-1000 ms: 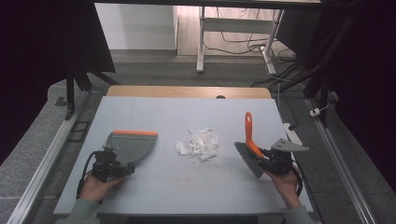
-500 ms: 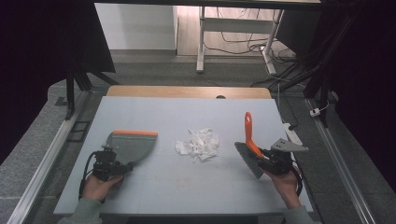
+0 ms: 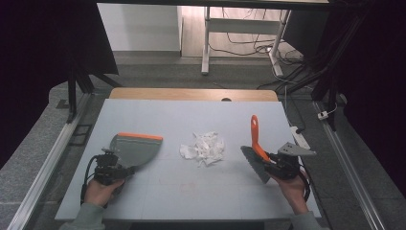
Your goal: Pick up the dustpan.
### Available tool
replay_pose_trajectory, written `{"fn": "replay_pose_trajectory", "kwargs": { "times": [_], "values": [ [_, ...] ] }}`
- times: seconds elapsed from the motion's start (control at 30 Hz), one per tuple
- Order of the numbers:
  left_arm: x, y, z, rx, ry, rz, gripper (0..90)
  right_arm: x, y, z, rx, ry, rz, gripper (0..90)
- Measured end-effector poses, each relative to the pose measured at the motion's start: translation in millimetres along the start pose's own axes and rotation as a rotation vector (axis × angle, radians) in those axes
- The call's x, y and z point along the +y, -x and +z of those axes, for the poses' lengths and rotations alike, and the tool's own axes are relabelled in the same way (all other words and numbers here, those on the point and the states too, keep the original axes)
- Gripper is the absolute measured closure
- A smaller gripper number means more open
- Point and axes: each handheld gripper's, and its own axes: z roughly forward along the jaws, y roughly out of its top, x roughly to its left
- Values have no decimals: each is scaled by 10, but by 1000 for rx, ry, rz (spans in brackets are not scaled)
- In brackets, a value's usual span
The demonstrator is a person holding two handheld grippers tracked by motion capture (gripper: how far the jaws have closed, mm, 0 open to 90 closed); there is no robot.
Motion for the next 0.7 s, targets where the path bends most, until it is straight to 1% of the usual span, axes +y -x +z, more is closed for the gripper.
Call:
{"fn": "replay_pose_trajectory", "kwargs": {
  "times": [0.37,0.7],
  "values": [
    [-1,-27,-9,-5,7,5,613,5,-3,-9,-1,5,-4,701],
    [-1,-60,-49,-9,41,10,615,7,-2,-12,-1,10,-6,701]
  ]
}}
